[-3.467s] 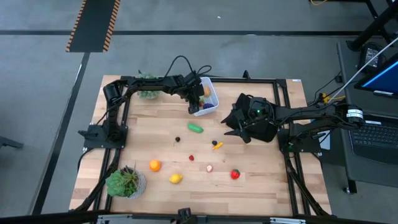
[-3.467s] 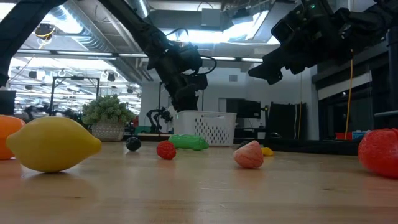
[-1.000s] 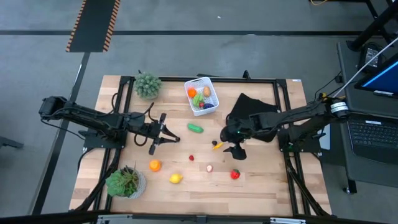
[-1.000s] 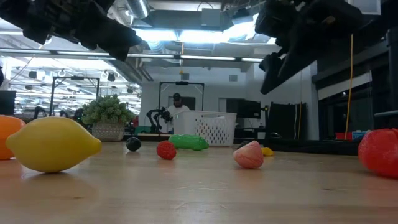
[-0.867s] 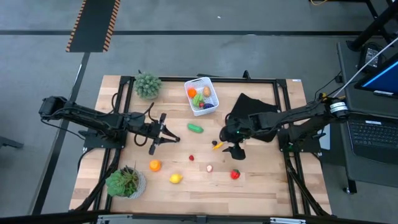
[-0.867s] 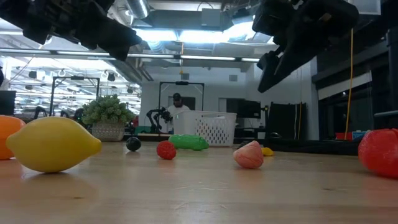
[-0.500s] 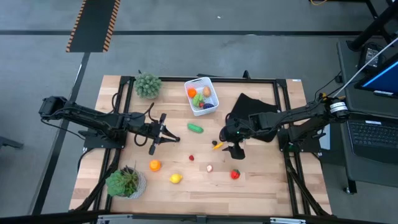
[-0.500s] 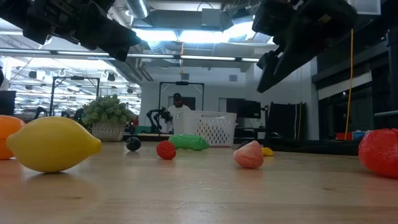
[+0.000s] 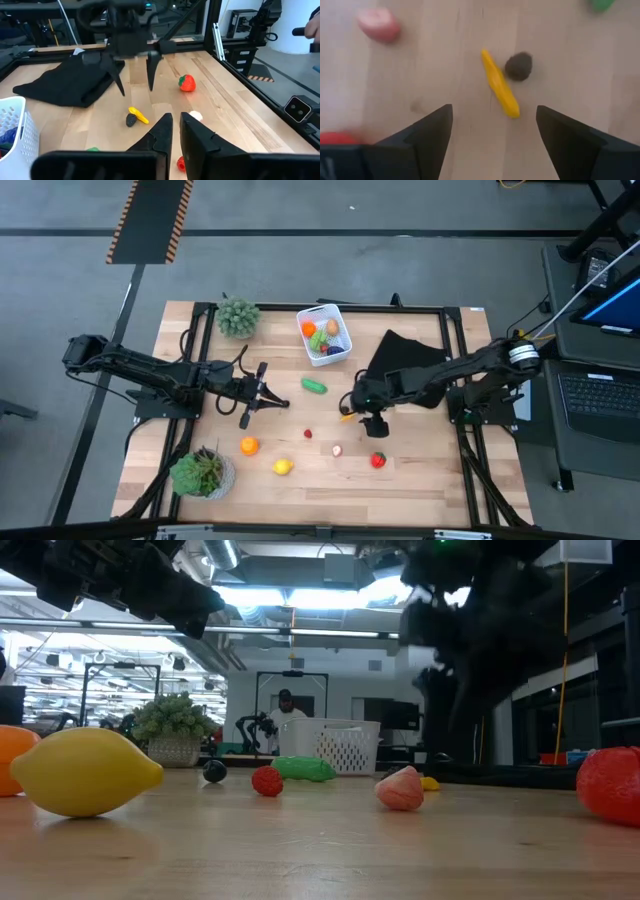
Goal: Pick and placing Produce into tupperware
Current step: Put the corn into the basket
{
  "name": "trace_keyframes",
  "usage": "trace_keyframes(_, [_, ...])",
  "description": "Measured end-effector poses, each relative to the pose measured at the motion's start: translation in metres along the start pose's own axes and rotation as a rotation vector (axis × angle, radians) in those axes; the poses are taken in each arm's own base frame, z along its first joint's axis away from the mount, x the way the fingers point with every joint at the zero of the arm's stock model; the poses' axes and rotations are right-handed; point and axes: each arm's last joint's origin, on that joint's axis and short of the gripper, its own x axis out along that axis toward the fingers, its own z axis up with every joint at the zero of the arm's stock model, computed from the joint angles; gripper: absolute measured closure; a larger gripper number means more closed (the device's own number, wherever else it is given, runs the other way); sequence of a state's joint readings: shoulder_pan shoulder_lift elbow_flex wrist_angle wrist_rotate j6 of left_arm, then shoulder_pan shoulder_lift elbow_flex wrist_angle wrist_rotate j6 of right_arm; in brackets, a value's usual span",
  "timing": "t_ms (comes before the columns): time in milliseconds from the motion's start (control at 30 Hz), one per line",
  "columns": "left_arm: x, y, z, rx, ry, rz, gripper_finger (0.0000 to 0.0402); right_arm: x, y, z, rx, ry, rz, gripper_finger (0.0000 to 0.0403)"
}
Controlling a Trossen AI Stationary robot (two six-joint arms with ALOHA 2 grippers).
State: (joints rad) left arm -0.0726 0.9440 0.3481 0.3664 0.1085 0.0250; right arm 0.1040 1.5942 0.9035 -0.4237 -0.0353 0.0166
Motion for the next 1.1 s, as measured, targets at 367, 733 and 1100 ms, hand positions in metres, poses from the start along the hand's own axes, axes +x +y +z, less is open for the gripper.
trace_keyframes(367, [0.0,0.0,0.0,0.0,0.0,0.0,0.0396,0.038,-0.001,-0.007,0.001,0.096,-0.001,0.0114])
trace_keyframes(733, [0.0,0.0,0.0,0.0,0.0,0.0,0.0387,0.048,-0.002,-0.006,-0.02,0.083,-0.018,0.0114])
trace_keyframes(1100, [0.0,0.0,0.0,0.001,0.0,0.0,0.0358,0.049,0.001,-0.002,-0.032,0.045,-0.019,0.0175])
